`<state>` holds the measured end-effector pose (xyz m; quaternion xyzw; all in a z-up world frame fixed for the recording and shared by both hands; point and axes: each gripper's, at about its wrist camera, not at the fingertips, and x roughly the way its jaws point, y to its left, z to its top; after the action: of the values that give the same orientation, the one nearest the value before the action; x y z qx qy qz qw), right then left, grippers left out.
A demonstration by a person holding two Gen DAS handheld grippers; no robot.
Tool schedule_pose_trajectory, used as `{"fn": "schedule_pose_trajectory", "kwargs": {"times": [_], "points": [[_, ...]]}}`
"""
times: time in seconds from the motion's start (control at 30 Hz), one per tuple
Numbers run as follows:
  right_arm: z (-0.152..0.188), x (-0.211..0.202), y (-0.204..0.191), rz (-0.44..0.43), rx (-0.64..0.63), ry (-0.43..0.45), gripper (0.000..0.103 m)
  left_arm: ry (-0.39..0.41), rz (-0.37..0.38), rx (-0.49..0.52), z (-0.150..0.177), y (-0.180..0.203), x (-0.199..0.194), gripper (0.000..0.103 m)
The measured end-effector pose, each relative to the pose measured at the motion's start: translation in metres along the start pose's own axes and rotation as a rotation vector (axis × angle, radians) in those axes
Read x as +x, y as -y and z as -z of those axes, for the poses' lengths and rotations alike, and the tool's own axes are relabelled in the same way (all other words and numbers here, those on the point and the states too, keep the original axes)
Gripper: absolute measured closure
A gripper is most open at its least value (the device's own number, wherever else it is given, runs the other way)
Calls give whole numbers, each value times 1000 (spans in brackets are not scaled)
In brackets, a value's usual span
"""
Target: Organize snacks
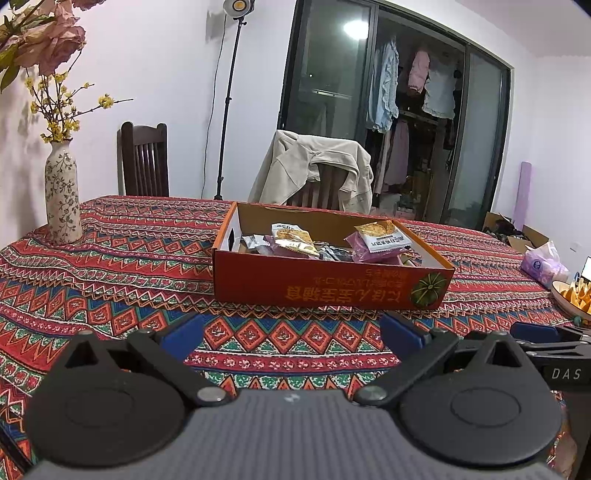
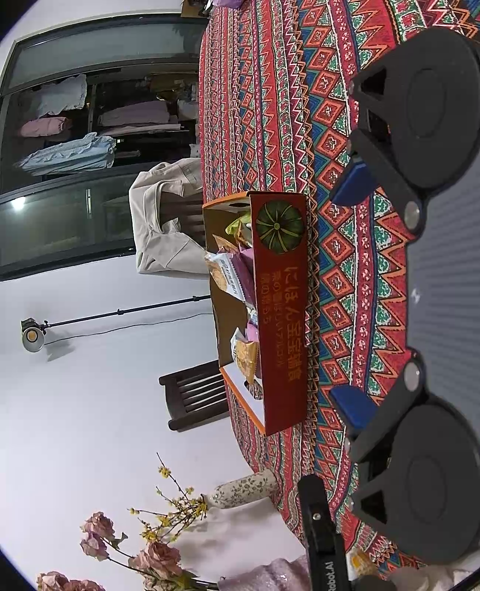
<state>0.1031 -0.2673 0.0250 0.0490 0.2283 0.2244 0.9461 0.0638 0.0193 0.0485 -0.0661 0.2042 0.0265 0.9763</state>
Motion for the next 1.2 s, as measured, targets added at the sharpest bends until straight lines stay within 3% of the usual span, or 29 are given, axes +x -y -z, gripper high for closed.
{"fn": "schedule_pose_trajectory", "kwargs": {"times": [1.2], "points": [[0, 0, 1, -1, 2, -2, 0, -1, 18, 15, 0, 2, 0, 0]]}}
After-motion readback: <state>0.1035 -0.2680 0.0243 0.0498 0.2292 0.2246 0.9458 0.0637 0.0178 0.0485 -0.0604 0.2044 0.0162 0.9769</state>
